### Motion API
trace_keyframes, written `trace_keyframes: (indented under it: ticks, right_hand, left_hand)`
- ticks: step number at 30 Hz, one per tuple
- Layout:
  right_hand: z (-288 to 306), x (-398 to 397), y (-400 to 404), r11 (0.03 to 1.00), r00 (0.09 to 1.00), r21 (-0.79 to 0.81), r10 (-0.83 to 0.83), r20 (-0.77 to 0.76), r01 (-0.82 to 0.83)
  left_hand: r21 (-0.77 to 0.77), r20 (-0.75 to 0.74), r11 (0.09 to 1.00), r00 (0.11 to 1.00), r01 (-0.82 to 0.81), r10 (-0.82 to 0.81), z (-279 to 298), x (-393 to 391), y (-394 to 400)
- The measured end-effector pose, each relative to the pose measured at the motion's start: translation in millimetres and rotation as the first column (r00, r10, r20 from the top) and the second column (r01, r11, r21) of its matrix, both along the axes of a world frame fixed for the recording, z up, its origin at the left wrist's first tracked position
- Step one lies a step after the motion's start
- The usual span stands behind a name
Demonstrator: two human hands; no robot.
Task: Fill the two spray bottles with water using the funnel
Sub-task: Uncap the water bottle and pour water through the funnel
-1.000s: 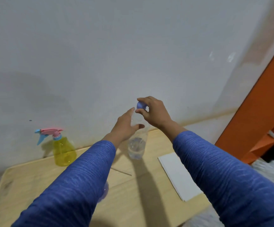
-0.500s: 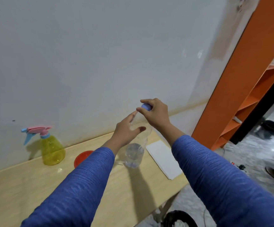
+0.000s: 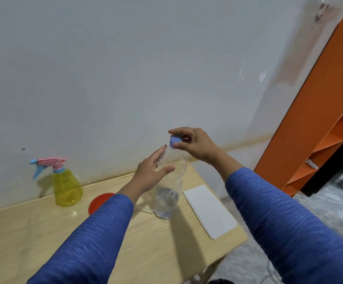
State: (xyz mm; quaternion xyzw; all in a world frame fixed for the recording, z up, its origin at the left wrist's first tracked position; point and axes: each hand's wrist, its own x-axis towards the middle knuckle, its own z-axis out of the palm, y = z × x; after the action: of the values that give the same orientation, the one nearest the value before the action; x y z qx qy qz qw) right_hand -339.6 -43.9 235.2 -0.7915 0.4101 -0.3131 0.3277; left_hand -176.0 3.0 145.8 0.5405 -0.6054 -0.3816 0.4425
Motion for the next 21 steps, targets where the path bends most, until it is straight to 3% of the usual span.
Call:
trace_keyframes:
  ticks: [3,6,10,14,21]
  right_hand:
    - [10,-8,-5,0.987,0.989,0.096,0.134,-0.065,-0.127]
    - [12,-8,-9,0.994,0.972,-0.057,0.081,-0.218,-0.095]
    - [11,-8,-14,0.989,0.984,-0.07,0.121,-0.133,-0.131]
    - [11,-11,-18,0.974,0.962,-0.017,0.22,-0.159,-0.225]
    - [0,-18,-21,0.974,0.971,0.021,0.221,0.093,-0.224]
  left_hand:
    - [0.006,-0.023,1.0,1.0,-0.006,0.006,-1,0,1]
    - [0.017,-0.05,1.0,0.999,0.007,-0.006,2,0,2]
    - [0.024,-0.057,1.0,0.998,-0.01,0.012,3,-1,4]
    - [0.027,-0.047,1.0,0.999,-0.015,0.016,5,-3,6]
    - [0.032,-0.034,0.999,0.999,-0.002,0.004,9,-13,7]
